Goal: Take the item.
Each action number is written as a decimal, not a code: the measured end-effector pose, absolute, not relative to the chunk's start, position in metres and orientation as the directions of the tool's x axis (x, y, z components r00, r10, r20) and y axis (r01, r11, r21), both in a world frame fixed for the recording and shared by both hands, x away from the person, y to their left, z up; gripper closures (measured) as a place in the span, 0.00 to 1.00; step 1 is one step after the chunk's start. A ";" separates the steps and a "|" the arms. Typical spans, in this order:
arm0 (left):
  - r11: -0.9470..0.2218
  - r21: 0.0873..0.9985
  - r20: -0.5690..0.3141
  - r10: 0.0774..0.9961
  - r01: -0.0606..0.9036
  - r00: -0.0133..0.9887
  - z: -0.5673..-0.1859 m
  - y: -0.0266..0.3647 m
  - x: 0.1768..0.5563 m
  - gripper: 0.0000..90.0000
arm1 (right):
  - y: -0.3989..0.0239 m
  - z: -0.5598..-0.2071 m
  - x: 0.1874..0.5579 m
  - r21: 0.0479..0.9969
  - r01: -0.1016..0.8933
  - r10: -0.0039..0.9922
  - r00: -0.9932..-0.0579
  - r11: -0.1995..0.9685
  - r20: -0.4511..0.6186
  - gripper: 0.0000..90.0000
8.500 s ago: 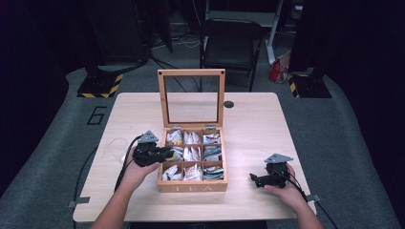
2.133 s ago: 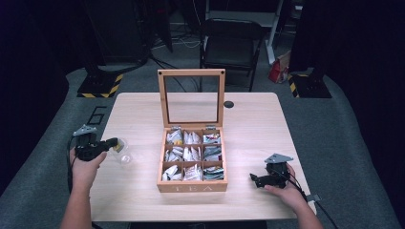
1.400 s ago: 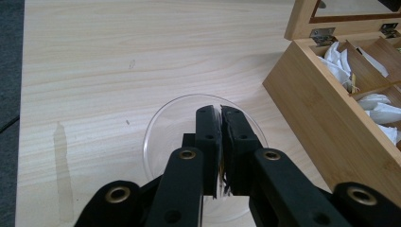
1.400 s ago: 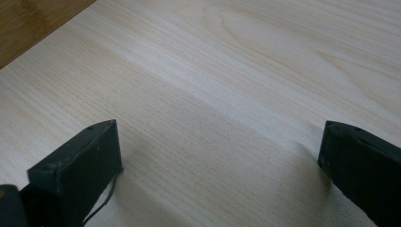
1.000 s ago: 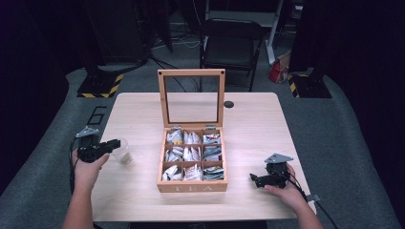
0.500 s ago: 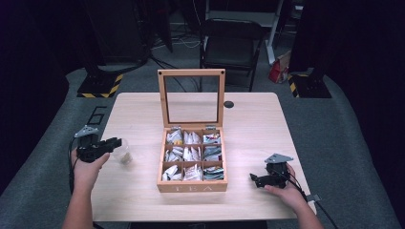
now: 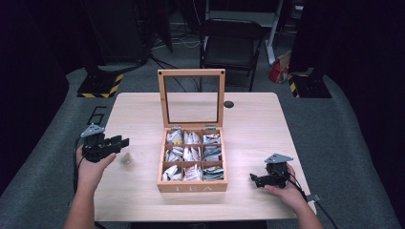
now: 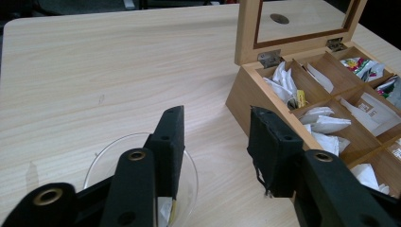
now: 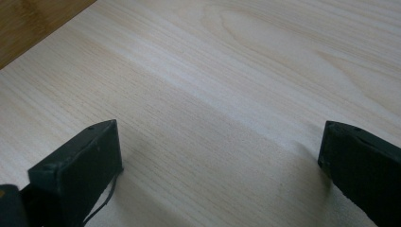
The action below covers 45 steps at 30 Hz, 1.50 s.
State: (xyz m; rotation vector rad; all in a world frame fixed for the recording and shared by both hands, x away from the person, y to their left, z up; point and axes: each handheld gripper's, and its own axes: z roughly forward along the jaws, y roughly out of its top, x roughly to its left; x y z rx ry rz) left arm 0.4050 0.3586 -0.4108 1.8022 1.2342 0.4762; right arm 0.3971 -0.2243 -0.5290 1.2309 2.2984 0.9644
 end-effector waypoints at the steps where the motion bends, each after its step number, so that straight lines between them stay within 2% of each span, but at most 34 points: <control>1: -0.129 0.825 -0.152 0.887 0.551 0.436 -0.411 0.356 0.405 0.60 | -0.224 -0.529 0.397 0.712 0.587 0.832 -0.555 0.387 0.006 0.00; 20: -0.203 0.824 -0.113 0.855 0.529 0.505 -0.408 0.338 0.395 0.54 | -0.224 -0.529 0.397 0.712 0.587 0.832 -0.555 0.385 0.007 0.00; 35: -0.259 0.792 -0.100 0.838 0.552 0.537 -0.440 0.333 0.378 0.54 | -0.224 -0.529 0.397 0.712 0.585 0.831 -0.556 0.388 0.005 0.00; 45: -0.299 0.789 -0.086 0.810 0.536 0.579 -0.459 0.344 0.369 0.54 | -0.224 -0.529 0.397 0.711 0.586 0.830 -0.557 0.388 0.006 0.00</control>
